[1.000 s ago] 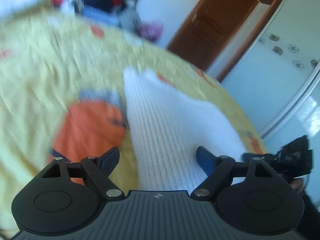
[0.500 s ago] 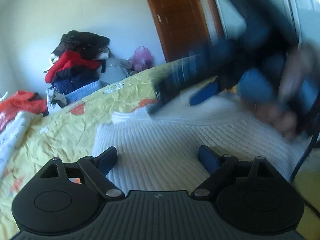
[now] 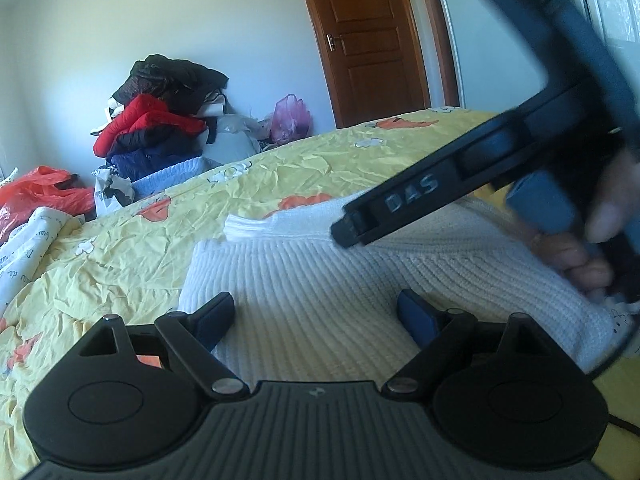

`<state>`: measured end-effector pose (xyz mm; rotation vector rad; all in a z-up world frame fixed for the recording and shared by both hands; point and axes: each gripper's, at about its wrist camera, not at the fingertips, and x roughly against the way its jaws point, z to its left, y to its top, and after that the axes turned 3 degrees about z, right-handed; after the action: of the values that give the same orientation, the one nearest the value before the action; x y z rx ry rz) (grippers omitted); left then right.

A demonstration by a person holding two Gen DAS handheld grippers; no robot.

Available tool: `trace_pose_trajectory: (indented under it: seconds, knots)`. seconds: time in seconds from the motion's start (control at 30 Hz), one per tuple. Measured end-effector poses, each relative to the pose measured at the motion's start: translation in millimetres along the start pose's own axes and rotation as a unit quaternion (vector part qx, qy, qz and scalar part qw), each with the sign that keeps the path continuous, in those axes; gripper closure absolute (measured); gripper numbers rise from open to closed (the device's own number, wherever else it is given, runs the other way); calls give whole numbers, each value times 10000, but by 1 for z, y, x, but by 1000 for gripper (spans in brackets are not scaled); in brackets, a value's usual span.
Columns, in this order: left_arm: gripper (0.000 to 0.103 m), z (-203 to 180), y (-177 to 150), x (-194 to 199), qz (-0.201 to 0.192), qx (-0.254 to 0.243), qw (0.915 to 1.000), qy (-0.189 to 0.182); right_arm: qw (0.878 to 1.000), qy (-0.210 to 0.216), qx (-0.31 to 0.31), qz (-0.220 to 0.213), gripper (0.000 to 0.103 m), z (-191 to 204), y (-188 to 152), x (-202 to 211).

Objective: Fold small clothes

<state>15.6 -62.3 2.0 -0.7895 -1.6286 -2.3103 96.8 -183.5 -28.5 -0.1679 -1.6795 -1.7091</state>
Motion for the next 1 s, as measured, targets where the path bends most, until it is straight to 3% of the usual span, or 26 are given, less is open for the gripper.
trace_pose_trajectory:
  seconds: [0.13,0.2,0.27,0.37,0.5,0.57,0.67,0.8,0.9,1.0]
  knots:
    - [14,-1,0,0,5,-10,10000,17,9987,-206,421,-193,17,15,-11,29]
    - [14,-2,0,0,6,-11,10000,16,9980,-254,575,110,16,16,-22,26]
    - [13,-5,-2,1,-28,-154,9998,78,9991,-71,15,408,20,-4,-35,19]
    - [13,-4,-3,1,-46,-123,9999,65,9979,349,-373,403,19,-27,-42,17]
    - [13,-1,-2,10,-89,-47,9999,120,9987,64,-212,457,18,-13,-34,29]
    - [14,1,-6,29,-218,50,9997,68,9993,20,-315,199,23,-8,-33,47]
    - [14,0,-19,60,-558,-120,9982,-155,9979,242,-478,-353,23,-5,-35,79]
    - [14,-12,-41,82,-709,-588,9951,-350,9880,957,-1177,-300,18,-13,-36,91]
    - [14,-18,-54,87,-556,-842,9948,-123,9802,1147,-1613,-60,18,-19,-41,94]
    - [14,-19,-71,82,-239,-1047,9934,402,9859,871,-1425,41,18,-15,-50,102]
